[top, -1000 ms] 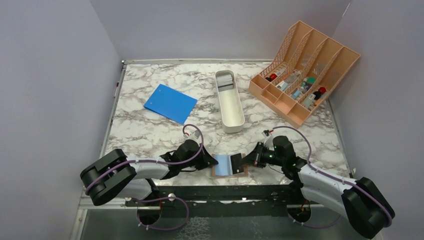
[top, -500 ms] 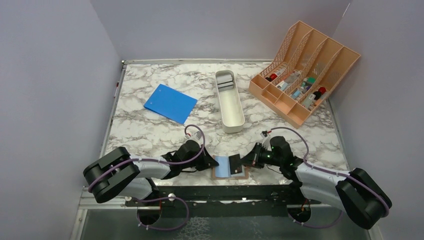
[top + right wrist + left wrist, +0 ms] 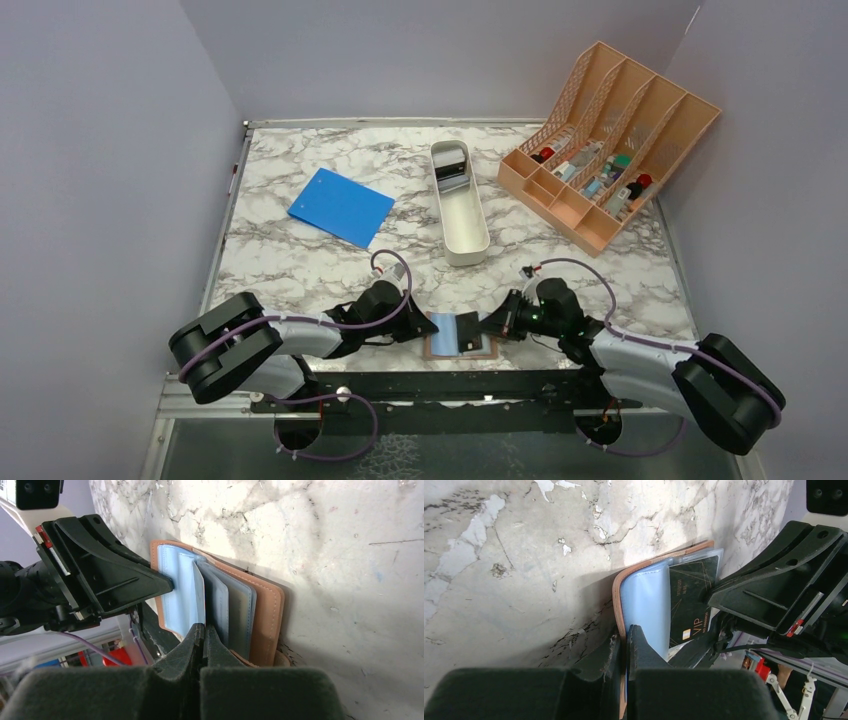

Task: Put the credit cards into the card holder
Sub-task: Insert the credit card into the card holder.

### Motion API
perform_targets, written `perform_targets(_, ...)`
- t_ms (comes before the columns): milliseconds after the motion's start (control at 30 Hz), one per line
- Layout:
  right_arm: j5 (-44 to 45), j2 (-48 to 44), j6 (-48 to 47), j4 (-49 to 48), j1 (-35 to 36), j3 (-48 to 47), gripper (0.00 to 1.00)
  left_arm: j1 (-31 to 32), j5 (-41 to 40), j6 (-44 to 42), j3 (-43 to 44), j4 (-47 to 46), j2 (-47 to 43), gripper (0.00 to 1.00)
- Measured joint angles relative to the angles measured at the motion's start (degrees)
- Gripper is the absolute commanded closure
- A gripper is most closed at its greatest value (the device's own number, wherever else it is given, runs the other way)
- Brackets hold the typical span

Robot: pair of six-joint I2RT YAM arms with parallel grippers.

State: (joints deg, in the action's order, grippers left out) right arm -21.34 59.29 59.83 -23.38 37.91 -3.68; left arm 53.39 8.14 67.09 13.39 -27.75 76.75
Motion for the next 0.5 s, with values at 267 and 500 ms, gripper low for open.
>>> perform_targets(267, 0.0, 2.1, 1.5, -1.6, 0.4, 0.0, 0.99, 0.1, 0.0, 0.0, 0.0, -0.1, 0.1, 0.95)
perform_targets(500, 0.1, 1.0, 3.8, -2.0, 0.7, 0.4, 0.99, 0.3, 0.0, 0.0, 0.0, -0.1, 0.1, 0.94)
